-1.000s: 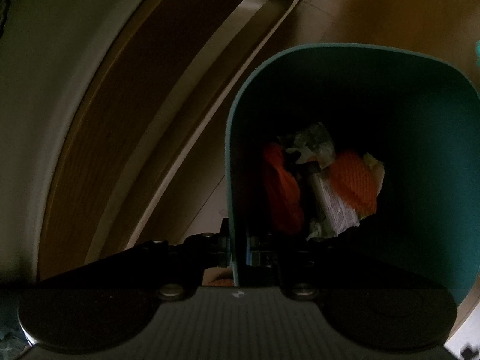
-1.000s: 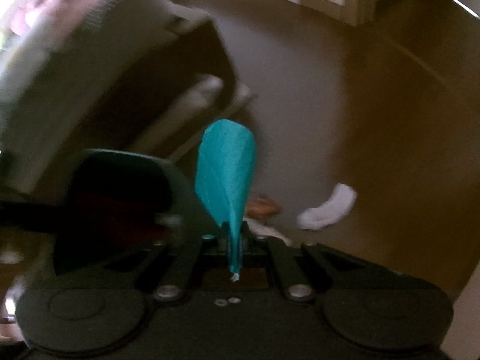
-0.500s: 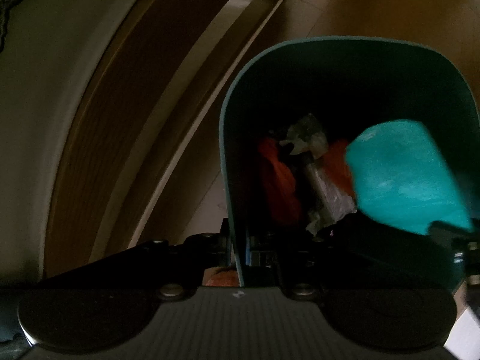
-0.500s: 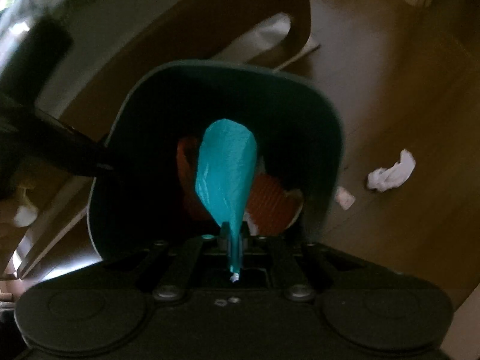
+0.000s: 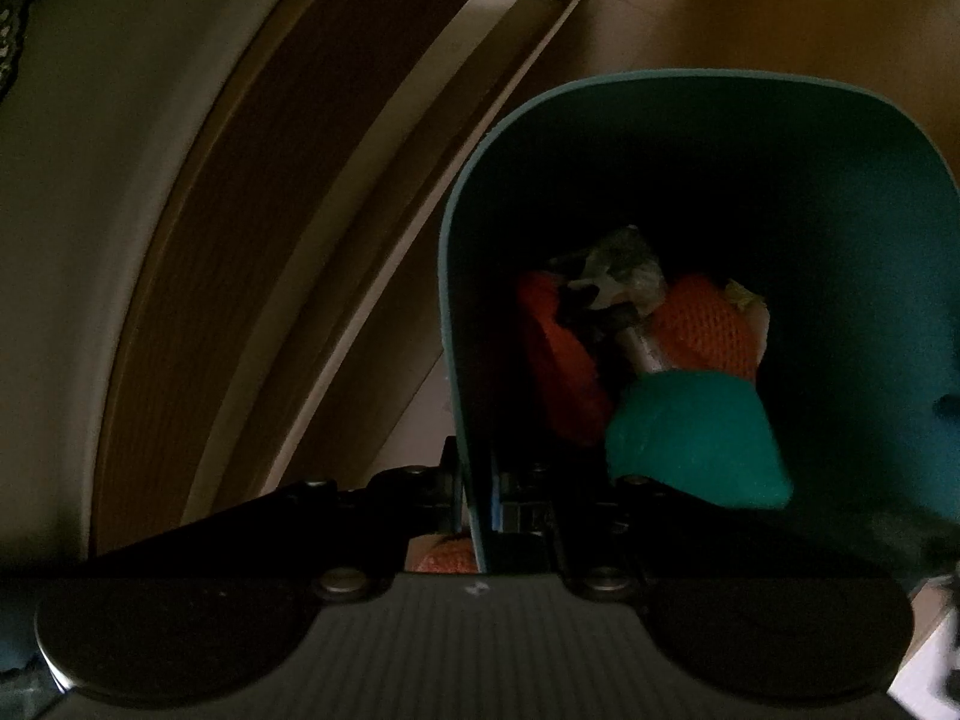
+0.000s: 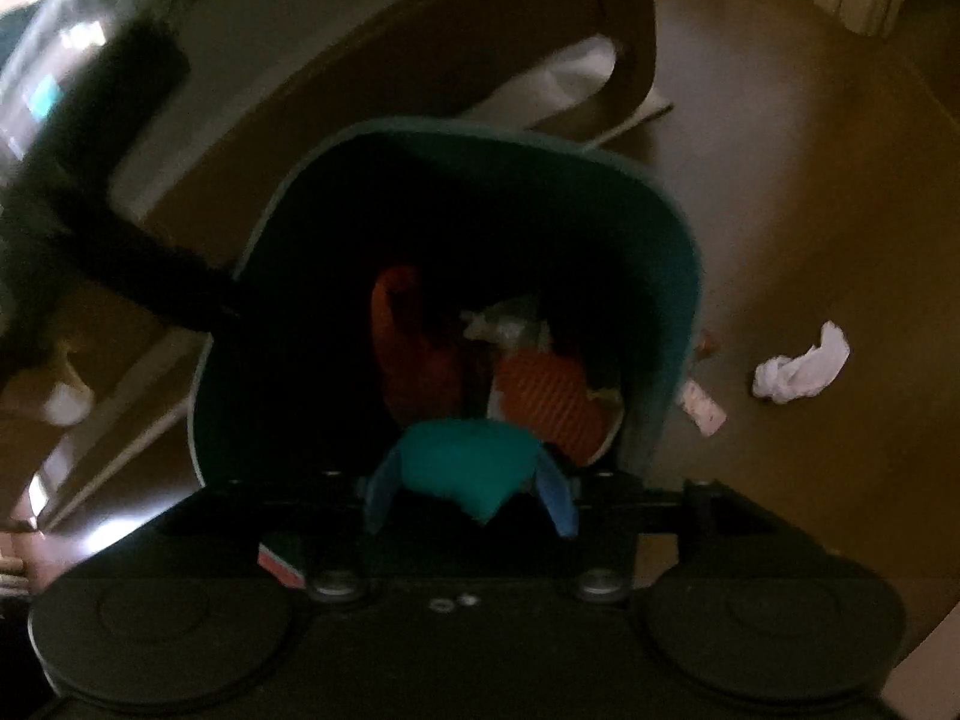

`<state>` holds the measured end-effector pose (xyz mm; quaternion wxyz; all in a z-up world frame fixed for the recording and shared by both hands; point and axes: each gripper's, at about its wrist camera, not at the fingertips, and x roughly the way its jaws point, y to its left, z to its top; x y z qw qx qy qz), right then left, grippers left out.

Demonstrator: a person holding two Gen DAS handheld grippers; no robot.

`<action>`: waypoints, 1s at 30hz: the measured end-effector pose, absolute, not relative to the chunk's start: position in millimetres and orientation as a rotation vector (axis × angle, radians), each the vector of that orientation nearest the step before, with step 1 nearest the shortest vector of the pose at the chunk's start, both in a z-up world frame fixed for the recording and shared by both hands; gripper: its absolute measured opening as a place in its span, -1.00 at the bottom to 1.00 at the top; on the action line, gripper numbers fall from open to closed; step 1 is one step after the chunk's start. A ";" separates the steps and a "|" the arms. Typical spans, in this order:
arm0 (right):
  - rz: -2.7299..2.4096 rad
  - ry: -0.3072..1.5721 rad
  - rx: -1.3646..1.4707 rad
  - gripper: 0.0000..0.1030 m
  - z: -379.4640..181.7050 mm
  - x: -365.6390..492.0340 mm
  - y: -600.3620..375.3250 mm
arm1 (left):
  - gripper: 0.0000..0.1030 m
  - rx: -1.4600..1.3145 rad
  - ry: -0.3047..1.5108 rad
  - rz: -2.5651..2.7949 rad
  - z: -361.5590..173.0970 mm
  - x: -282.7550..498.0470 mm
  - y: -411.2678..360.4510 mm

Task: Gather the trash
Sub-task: 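Carry the teal sponge over the bin and open the right tool, then grasp the white tissue on the floor with the right tool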

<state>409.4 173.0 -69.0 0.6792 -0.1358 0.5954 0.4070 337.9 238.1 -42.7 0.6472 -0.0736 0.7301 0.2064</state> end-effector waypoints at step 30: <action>0.319 1.458 -0.207 0.21 -336.9 628.0 88.8 | -0.85 -0.216 1.714 0.576 -39.0 339.1 230.2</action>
